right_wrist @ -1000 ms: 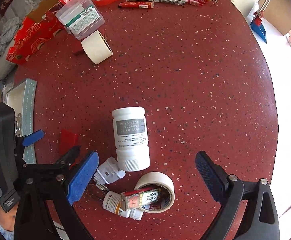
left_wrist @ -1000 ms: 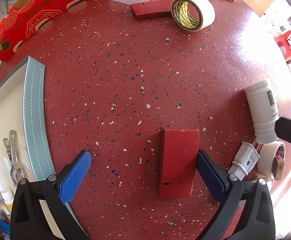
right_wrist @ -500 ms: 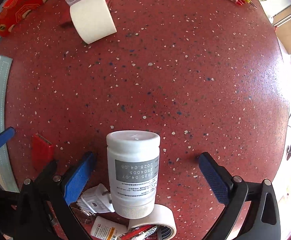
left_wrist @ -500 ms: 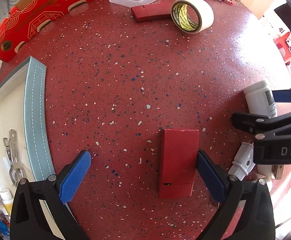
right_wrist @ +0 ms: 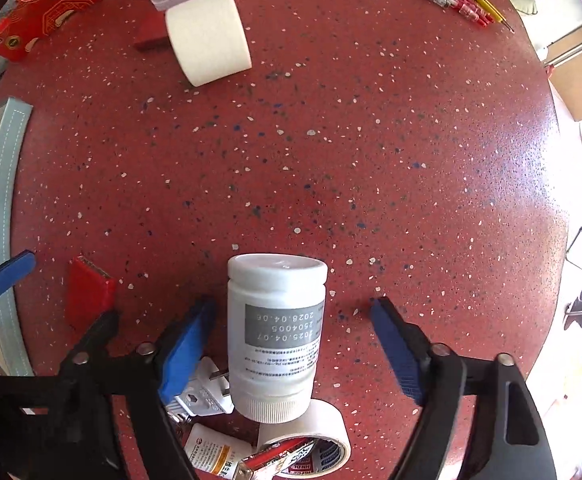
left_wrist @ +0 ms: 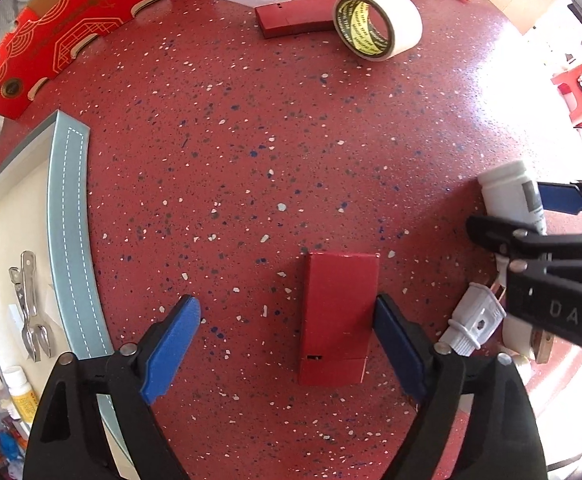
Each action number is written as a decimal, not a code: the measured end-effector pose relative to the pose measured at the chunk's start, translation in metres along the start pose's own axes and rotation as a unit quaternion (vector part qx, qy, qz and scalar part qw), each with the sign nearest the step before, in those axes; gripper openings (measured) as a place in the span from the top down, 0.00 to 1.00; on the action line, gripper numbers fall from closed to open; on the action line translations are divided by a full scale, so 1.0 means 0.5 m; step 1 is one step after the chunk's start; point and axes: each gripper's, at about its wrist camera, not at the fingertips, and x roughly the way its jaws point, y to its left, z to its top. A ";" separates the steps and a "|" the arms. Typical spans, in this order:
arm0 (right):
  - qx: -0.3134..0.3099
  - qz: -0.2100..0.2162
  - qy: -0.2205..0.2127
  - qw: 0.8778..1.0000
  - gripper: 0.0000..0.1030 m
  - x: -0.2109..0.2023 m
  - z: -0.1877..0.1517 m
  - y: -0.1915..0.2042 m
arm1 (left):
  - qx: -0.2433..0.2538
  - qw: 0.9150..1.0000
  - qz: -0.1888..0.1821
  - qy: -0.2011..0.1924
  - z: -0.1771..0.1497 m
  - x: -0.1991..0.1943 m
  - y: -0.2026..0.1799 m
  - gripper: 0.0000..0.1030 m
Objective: Organize rigid objects
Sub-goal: 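Grasp the red block with the left gripper while the right grasps the large white jar, then carry the red block and white jar with both grippers over the tray, then open both grippers to drop the red block and white jar into the tray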
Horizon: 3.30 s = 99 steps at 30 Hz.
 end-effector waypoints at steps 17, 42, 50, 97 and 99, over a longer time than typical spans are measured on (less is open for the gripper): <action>0.072 0.052 -0.076 0.993 0.61 -0.162 -0.103 -0.069 | 0.065 0.994 -0.090 -0.015 -0.070 -0.107 -0.073 0.63; 0.043 0.031 -0.039 0.998 0.61 -0.197 -0.273 0.078 | 0.066 0.981 -0.180 -0.028 -0.269 -0.195 0.060 0.63; -0.009 0.018 -0.044 0.999 0.61 -0.211 -0.256 0.147 | -0.002 0.983 -0.176 -0.059 -0.291 -0.207 0.145 0.63; -0.182 0.056 -0.085 0.978 0.61 -0.250 0.066 0.521 | -0.227 0.963 -0.045 -0.135 -0.149 -0.210 0.501 0.64; -0.178 0.058 -0.079 0.979 0.61 -0.243 0.072 0.520 | -0.226 0.964 -0.043 -0.133 -0.146 -0.205 0.501 0.64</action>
